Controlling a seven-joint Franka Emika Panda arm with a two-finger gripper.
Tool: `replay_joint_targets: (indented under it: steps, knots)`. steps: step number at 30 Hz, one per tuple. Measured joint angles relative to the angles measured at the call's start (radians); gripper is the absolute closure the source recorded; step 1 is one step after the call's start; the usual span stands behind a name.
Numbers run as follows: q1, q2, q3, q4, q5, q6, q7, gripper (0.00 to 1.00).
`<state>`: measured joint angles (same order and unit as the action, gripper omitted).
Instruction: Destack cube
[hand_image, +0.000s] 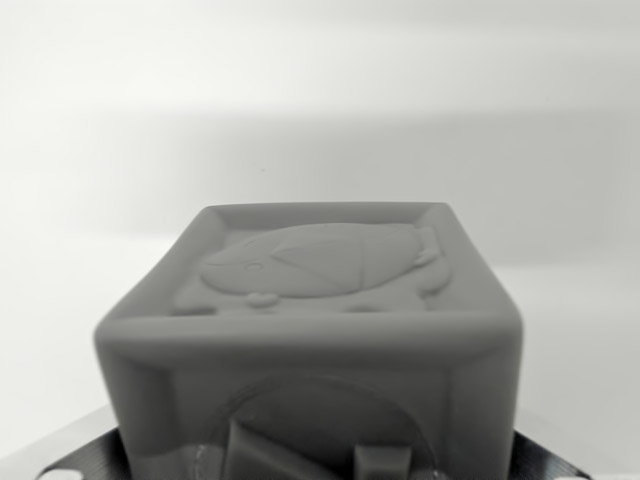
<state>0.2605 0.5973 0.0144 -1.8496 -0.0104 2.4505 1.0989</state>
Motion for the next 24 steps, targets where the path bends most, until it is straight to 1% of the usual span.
replay_joint_targets:
  steps: [11, 24]
  knots:
    - [0.0, 0.07, 0.0, 0.013, 0.0, 0.048, 0.003, 1.0]
    - [0.0, 0.132, -0.001, 0.03, 0.0, 0.093, 0.003, 1.0]
